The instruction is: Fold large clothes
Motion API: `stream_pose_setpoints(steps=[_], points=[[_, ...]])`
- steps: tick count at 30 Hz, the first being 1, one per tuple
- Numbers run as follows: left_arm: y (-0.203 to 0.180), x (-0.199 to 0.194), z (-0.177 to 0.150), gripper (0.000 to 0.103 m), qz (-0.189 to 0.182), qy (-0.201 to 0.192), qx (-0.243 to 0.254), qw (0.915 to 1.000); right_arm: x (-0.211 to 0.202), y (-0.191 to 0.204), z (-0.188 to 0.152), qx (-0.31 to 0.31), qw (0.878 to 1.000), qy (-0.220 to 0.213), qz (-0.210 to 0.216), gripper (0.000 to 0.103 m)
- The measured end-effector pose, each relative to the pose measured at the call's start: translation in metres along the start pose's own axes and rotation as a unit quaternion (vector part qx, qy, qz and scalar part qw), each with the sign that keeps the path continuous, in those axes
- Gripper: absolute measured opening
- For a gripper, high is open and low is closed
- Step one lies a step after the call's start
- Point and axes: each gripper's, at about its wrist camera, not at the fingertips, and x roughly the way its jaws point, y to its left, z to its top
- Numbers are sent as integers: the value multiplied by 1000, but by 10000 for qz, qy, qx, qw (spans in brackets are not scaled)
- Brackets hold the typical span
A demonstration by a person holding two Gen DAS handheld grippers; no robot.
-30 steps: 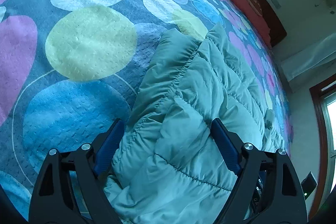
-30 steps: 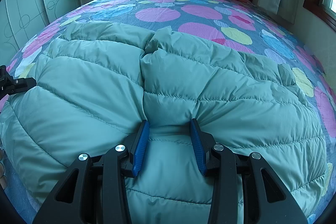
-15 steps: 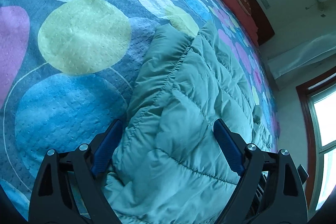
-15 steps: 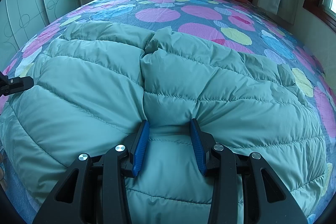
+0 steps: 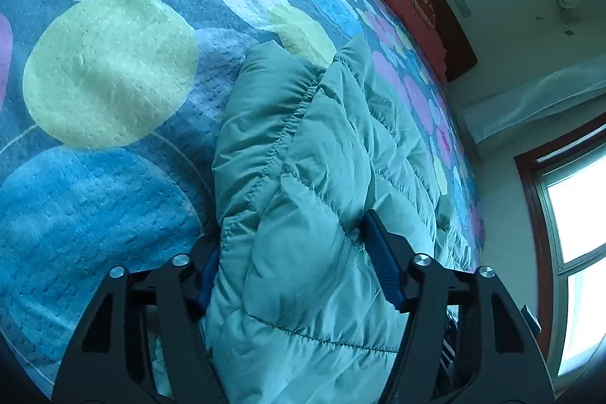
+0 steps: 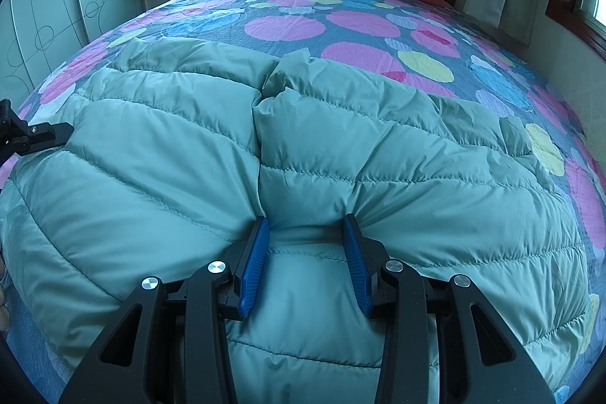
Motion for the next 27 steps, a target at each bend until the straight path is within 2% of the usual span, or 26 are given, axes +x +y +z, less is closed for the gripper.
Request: stream_pose_setpoints(steps=[4, 7, 10, 17, 20, 27], points=[[-4, -6, -3, 32, -75, -108, 19, 9999, 0, 0, 0, 1, 10000, -1, 4, 41], [-18, -18, -5, 22, 39, -268, 288, 9992, 0, 0, -1, 2, 10000, -4, 5, 41], [-38, -31, -5, 18, 111, -427, 573, 9974, -1, 0, 0, 20, 10000, -11, 21, 41], [-92, -55, -14, 17, 146, -599, 1141, 9915, -18, -20, 7, 227, 9996, -1, 177, 42], [-124, -64, -24, 17, 208, -680, 1527, 9857, -35, -44, 3, 366, 9992, -134, 44, 49], [-203, -57, -59, 17, 296, -632, 2358, 9693, -66, -129, -18, 910, 9946, -241, -442, 50]])
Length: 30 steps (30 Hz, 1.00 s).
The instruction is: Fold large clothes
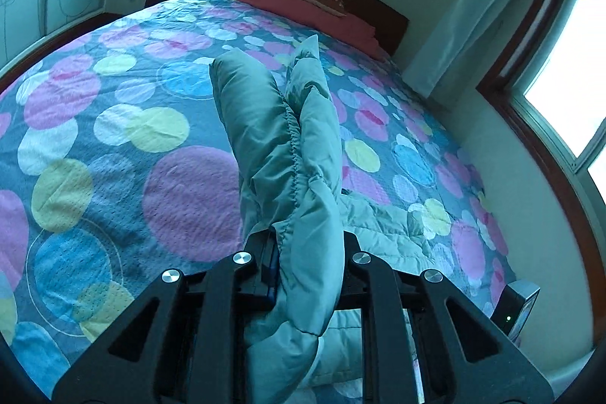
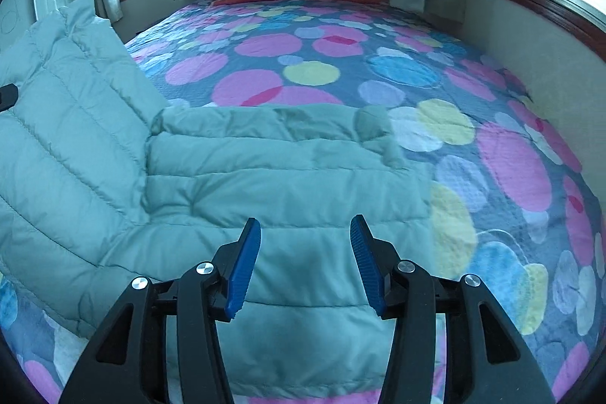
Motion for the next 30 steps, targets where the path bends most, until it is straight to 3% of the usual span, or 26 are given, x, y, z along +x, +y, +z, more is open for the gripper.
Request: stream_pose_setpoints(steps=[5, 11, 16, 24, 27, 30], points=[[-67, 25, -19, 17, 51, 185, 625, 9979, -4, -60, -13, 339, 9991, 154, -196, 50], [-123, 77, -64, 17, 247, 672, 1075, 9916, -8, -114, -35, 658, 9968, 249, -388, 50], [-145, 113, -101, 17, 450, 984, 1278, 9859, -10, -144, -55, 930, 9941, 349, -445, 50], [-166, 126, -130, 17, 709, 949, 1584, 9802, -6, -173, -74, 1236, 9904, 454, -423, 50], [-172, 124, -131, 24, 686, 949, 1543, 9811, -4, -177, -77, 1296, 9895, 490, -402, 50], [-181, 120, -133, 40, 506, 964, 1473, 9831, -3, -180, -78, 1323, 9891, 504, -404, 50]])
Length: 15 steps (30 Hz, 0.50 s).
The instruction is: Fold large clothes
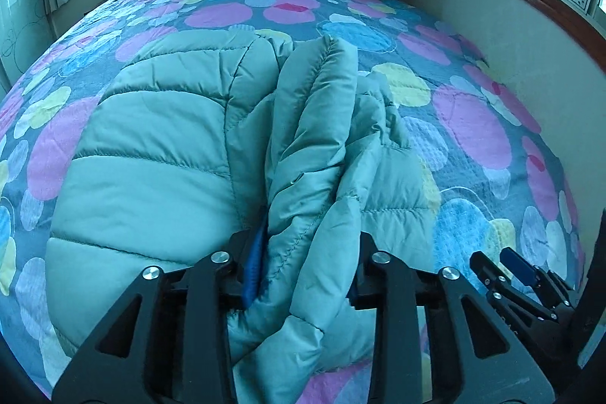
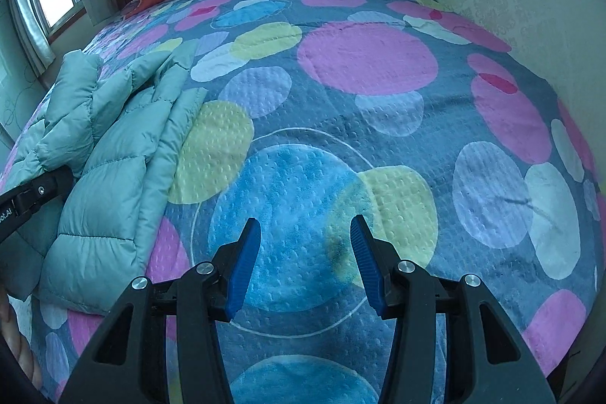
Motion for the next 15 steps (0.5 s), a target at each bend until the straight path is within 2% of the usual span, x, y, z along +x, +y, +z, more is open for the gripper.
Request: stream_pose_setpoints(steps=[1, 3, 5, 10, 15], points=[[-4, -2, -1, 47, -82, -9, 11, 10000, 0, -1, 0, 12, 10000, 3, -2, 50], [-11, -7, -2, 53, -217, -21, 46, 9998, -2, -3, 0, 32, 10000, 3, -22, 50], [-16, -12, -5, 55, -356, -6, 57, 9993, -4, -3, -1, 43, 10000, -5, -46, 50], [-12, -37, -7, 57, -984, -61, -140, 9950, -11, -5, -3, 86, 10000, 11, -39, 50], [10, -68, -6, 60, -1364, -358, -417, 9891, -19, -2, -4, 79, 10000, -17, -22, 50]])
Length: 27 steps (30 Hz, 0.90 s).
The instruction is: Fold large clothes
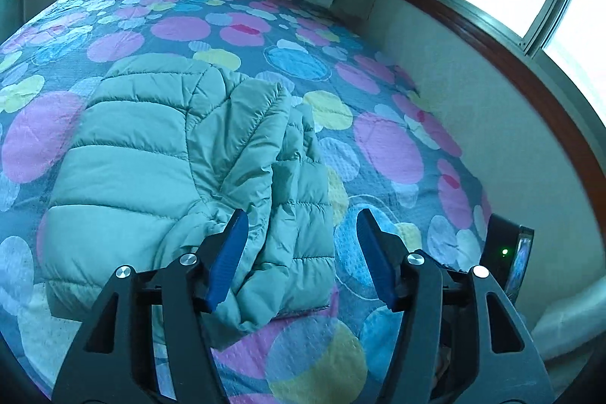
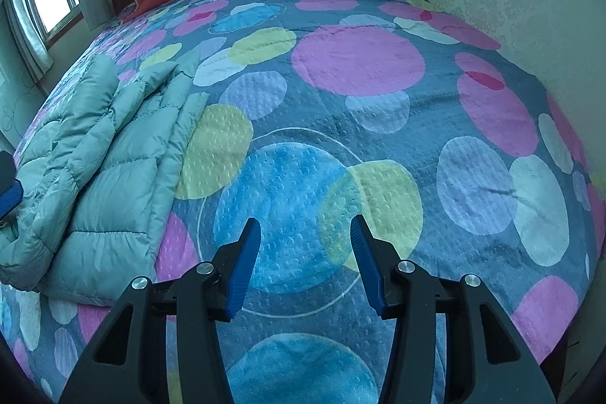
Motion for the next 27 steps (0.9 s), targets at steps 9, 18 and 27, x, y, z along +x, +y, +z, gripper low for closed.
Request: stream_pose_setpoints(steps=[9, 18, 27], points=[[101, -46, 13, 63, 213, -679, -1405, 9875, -12, 15, 1, -71, 9999, -51, 70, 50], [220, -32, 2, 73, -49, -836, -3429, 9356, -16, 25, 22, 899, 9863, -210, 1365, 54], [245, 13, 0, 74, -689, -345, -3938, 9160, 32, 66, 60, 1958, 9315, 113, 3063, 69]])
